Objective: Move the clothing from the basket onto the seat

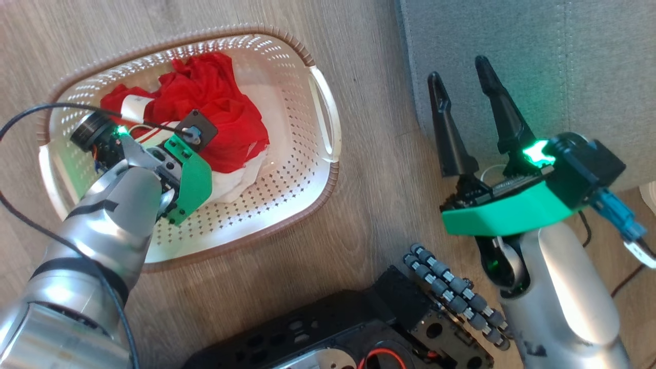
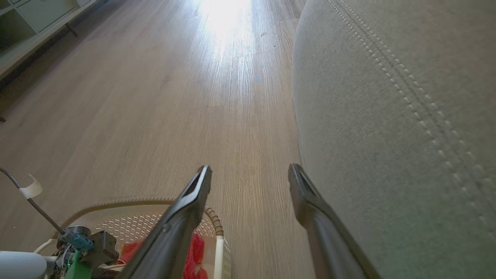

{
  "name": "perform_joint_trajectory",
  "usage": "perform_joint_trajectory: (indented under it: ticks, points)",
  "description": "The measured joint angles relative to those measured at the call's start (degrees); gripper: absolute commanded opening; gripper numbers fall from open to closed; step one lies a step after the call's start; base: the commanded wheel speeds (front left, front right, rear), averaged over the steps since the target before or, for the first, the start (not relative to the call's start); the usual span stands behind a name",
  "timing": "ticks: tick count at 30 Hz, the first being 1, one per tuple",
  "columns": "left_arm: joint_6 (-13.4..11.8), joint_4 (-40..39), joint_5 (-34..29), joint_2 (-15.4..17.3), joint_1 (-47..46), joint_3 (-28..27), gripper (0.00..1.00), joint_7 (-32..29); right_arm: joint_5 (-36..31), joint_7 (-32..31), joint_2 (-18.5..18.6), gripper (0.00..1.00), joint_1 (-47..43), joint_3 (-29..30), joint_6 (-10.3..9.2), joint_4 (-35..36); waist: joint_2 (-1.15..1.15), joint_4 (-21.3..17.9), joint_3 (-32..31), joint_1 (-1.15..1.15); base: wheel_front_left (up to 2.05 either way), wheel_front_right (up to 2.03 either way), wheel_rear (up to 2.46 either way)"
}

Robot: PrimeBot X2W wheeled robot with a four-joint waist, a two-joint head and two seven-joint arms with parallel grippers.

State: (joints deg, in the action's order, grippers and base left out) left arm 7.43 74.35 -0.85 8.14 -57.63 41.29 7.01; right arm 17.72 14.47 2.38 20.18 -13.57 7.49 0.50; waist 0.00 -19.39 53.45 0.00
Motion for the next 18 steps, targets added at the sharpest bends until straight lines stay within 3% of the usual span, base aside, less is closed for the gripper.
perform_joint_trajectory:
  ticks: [7, 18]
  points:
    - [0.00, 0.11, 2.83, -1.56, 1.74, 1.02, 0.00, 3.68, -0.73, 0.01, 0.01, 1.00, 2.67, 0.66, 0.00, -2.94, 0.00, 1.46, -4.02, 0.00, 0.00, 0.00, 0.00]
    - [0.00, -0.99, 7.26, -4.63, 9.35, 1.26, 0.00, 6.83, -3.59, 0.01, 0.08, 1.00, 1.49, 2.71, 0.00, -8.78, 0.01, 5.79, -15.57, 0.00, 0.00, 0.00, 0.00]
